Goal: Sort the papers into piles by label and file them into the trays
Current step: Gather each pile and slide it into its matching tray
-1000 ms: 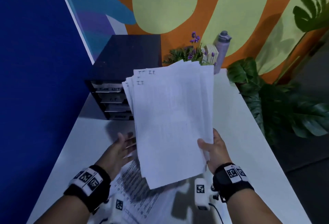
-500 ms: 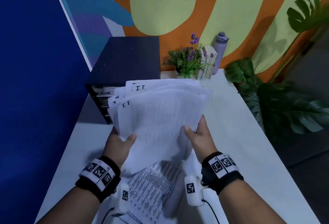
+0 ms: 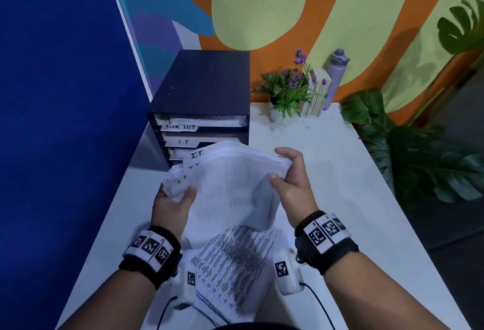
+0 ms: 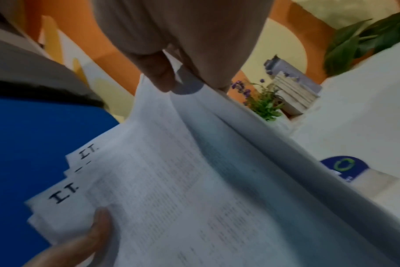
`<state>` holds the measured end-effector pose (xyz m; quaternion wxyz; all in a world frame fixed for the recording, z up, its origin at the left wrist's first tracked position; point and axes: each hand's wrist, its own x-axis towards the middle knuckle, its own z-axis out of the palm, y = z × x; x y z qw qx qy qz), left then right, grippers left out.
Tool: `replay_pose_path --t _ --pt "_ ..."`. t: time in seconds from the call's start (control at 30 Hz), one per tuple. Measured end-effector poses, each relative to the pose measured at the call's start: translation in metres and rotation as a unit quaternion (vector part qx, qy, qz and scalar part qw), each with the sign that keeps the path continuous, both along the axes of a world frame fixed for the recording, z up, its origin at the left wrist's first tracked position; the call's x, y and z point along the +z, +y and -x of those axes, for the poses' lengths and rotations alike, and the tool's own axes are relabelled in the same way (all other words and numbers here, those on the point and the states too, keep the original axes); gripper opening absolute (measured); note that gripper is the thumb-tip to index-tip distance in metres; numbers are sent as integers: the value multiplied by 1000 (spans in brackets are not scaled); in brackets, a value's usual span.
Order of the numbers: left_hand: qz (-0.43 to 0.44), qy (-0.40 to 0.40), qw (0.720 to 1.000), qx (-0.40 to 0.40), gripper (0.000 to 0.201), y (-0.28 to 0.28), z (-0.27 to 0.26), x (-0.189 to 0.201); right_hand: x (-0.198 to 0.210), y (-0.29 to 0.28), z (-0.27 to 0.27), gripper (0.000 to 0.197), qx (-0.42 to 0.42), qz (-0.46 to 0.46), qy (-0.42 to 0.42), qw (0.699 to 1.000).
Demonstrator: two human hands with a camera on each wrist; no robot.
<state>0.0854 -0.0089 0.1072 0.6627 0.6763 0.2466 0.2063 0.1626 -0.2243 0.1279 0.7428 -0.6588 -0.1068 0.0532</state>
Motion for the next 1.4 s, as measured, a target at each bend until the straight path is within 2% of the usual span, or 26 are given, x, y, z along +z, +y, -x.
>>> replay_pose_path --t 0.1,0.2,0.27,0.33,0.4,0.47,0.5,0.57,0.67,0.77,0.87,0.93,1.03,1.1,1.13,1.17,1.2,1.23,1.27,1.3,1.33,1.4 --pt "15 -25 999 28 23 -6 0 6 9 4 2 40 -25 25 -51 998" --pt "40 -44 998 21 26 -7 5 8 13 0 7 59 -49 36 -132 989" --pt "25 -39 999 13 36 -7 9 8 13 -4 10 67 -60 116 -236 963" --pt "21 -35 999 10 47 -7 11 5 15 -5 11 60 -77 248 -339 904" --pt "40 -35 999 6 55 -7 12 1 25 -2 12 57 -91 412 -408 809" --pt "62 -27 998 8 56 -6 12 -1 37 7 13 65 -68 557 -426 709" --pt "63 -22 998 10 53 -5 12 -3 43 13 15 68 -44 604 -420 676" --pt "61 -17 998 7 46 -4 11 -4 51 27 18 70 -2 636 -411 653" --pt "69 -17 997 1 52 -3 9 -5 57 50 21 68 46 632 -425 646" --pt "69 -24 997 -19 53 -1 6 -3 51 71 25 63 102 603 -446 653" --pt "55 -43 997 -22 44 -2 1 -2 38 85 31 58 120 569 -474 661" --pt "61 -52 997 2 35 -3 1 1 33 89 33 56 115 566 -491 653" --pt "62 -30 997 32 16 0 4 3 34 83 25 55 80 562 -494 658" --pt "69 -11 996 51 9 5 7 3 32 65 12 48 4 556 -472 684" --pt "76 -13 995 55 10 8 8 4 30 53 4 40 -44 542 -455 705" --pt "82 -14 995 59 12 11 8 5 26 39 -4 34 -79 509 -427 743" --pt "86 -16 994 63 14 12 8 8 22 26 -9 37 -83 444 -372 811" --pt "86 -17 994 63 16 12 7 10 19 17 -11 46 -54 342 -284 894" --pt "87 -26 994 60 18 10 6 12 17 11 -10 57 -12 223 -181 958" --pt "94 -39 993 52 21 7 5 13 14 10 -8 64 19 126 -88 988" --pt "96 -54 993 41 25 4 3 13 10 10 -6 68 24 70 -29 997" --pt "100 -74 992 23 37 -2 0 13 1 8 -1 69 -8 35 29 999"
